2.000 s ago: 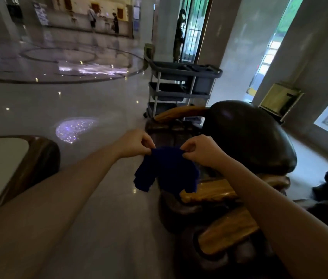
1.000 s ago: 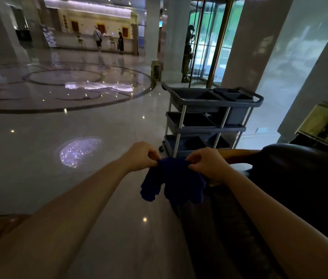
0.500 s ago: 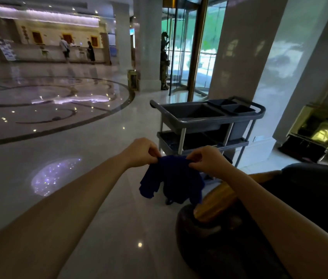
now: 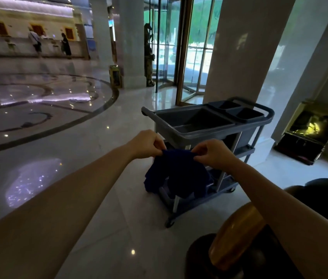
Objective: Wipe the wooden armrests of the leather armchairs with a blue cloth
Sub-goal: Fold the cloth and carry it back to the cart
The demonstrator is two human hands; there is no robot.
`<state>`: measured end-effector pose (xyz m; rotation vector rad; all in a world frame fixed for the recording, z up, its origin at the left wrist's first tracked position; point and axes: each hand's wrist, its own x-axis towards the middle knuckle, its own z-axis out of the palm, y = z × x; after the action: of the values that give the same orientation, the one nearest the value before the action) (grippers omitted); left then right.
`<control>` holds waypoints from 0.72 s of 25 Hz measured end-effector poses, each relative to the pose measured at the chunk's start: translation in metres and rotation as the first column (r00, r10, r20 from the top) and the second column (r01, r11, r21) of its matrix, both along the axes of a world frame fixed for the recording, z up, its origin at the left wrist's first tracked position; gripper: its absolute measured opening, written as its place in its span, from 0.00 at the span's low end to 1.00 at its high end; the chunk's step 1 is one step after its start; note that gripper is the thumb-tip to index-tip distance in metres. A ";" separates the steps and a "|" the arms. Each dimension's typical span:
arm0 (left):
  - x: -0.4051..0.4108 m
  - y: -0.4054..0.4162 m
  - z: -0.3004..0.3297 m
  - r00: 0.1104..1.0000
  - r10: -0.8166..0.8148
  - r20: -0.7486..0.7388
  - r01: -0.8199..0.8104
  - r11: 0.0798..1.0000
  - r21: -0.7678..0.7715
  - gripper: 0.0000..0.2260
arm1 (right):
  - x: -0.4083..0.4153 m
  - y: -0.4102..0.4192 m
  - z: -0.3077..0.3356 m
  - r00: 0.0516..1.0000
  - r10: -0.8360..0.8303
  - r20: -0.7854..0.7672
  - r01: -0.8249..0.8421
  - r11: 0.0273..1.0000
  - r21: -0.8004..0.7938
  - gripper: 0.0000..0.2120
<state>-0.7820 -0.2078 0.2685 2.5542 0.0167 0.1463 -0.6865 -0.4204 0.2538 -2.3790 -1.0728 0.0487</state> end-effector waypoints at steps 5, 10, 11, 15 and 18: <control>0.103 0.058 0.009 0.999 -0.043 -0.017 0.044 0.999 0.032 0.05 | 0.098 0.058 0.010 0.999 -0.021 0.026 0.022 1.000 -0.016 0.07; 0.197 0.105 0.006 0.993 -0.103 -0.049 0.104 0.995 0.009 0.05 | 0.170 0.098 0.009 0.993 -0.118 0.016 0.118 0.993 -0.006 0.07; 0.217 0.114 0.004 0.990 -0.125 -0.060 0.125 0.992 0.003 0.06 | 0.185 0.105 0.007 0.990 -0.140 0.017 0.140 0.990 -0.006 0.06; 0.283 0.150 0.006 0.969 -0.240 -0.060 0.242 0.970 0.029 0.06 | 0.230 0.136 0.004 0.975 -0.220 0.024 0.220 0.975 -0.010 0.06; 0.329 0.176 0.016 0.939 -0.336 -0.072 0.341 0.938 0.069 0.07 | 0.257 0.159 0.007 0.948 -0.318 0.031 0.318 0.948 -0.001 0.06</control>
<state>-0.4531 -0.0320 0.2843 2.5958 -0.4129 -0.0643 -0.4297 -0.2613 0.2606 -2.5353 -0.6897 -0.1004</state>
